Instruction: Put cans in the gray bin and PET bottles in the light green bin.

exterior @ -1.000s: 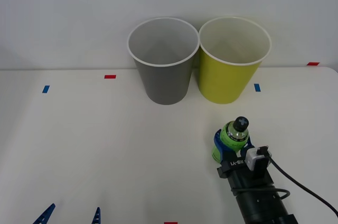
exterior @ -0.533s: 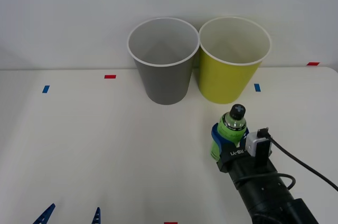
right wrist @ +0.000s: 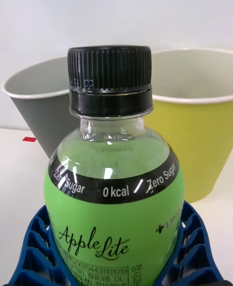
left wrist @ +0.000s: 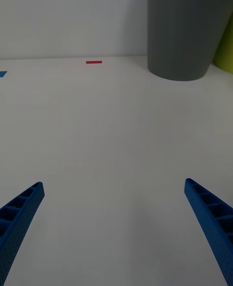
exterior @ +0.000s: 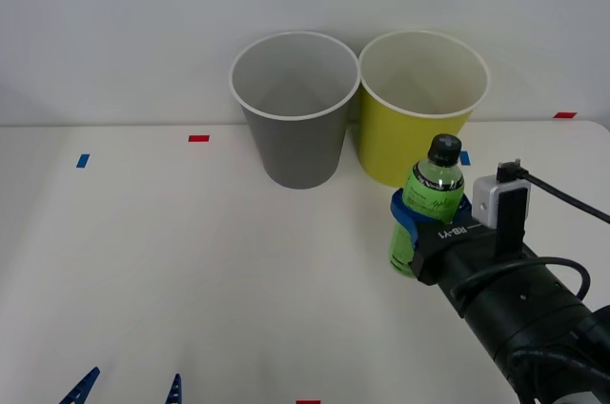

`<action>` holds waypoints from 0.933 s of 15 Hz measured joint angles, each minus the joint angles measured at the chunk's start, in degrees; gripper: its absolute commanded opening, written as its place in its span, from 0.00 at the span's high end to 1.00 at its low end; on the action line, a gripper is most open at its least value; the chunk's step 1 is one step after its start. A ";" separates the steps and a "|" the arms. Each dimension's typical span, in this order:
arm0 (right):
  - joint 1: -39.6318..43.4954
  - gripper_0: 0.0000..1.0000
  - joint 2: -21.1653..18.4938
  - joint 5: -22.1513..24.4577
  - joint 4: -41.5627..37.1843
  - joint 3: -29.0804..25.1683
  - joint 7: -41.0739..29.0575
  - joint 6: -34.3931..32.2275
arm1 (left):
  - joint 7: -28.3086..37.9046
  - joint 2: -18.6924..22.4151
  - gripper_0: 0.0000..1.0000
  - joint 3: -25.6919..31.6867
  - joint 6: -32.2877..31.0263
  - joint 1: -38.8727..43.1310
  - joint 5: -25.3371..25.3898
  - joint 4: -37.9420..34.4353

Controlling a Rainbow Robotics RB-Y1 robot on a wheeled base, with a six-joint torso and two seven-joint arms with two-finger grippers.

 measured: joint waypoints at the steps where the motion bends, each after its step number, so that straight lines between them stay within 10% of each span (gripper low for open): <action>1: -1.04 0.95 0.32 0.33 -2.01 -0.68 -0.52 3.01 | 0.00 0.00 0.00 0.00 0.00 0.00 0.00 0.00; 7: -14.72 0.96 3.72 1.01 -5.46 -7.78 -3.27 25.99 | 0.00 0.00 0.00 0.00 0.00 0.00 0.00 0.00; 14: -30.52 0.97 10.07 -5.50 -5.57 -18.05 -3.52 28.03 | 0.00 0.00 0.00 0.00 0.00 0.00 0.00 0.00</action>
